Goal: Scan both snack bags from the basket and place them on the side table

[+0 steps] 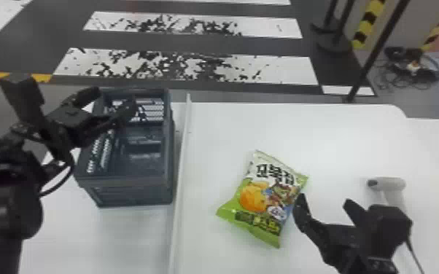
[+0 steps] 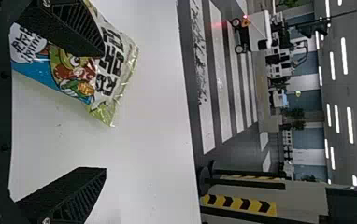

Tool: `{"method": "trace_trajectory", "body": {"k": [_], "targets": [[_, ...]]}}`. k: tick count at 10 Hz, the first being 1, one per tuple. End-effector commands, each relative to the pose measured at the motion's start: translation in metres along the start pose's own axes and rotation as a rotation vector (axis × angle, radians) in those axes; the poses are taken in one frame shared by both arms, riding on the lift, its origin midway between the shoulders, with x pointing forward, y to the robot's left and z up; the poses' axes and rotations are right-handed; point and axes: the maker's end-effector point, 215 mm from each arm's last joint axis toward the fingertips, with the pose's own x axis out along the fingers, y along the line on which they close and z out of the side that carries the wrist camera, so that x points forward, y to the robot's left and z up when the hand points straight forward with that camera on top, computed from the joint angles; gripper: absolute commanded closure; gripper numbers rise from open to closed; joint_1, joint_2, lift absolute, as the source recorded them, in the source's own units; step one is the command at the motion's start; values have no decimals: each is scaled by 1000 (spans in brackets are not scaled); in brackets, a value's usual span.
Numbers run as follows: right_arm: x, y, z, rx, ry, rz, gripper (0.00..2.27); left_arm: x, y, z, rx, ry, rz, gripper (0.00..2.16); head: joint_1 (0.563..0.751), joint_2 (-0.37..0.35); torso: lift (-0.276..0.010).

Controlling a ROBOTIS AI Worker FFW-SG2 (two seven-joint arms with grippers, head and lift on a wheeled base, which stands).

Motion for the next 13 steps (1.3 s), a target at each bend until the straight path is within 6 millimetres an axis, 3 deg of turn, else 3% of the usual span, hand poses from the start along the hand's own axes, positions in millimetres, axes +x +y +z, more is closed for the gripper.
{"method": "trace_trajectory", "body": {"k": [1,4,8,13], "targets": [[-3,7,-23,62,106,53,43,-24,19,-3,-9,-19,48,83,695,38,-75],[-18,37,-81,217,402,261,80,-54,28,-16,7,-32,91,87,695,161,-75],[-18,51,-80,278,445,357,80,-78,35,-32,-14,-34,185,87,695,231,-75],[-8,76,-94,350,532,467,80,-68,23,-50,-40,25,236,87,695,257,-75]]}}
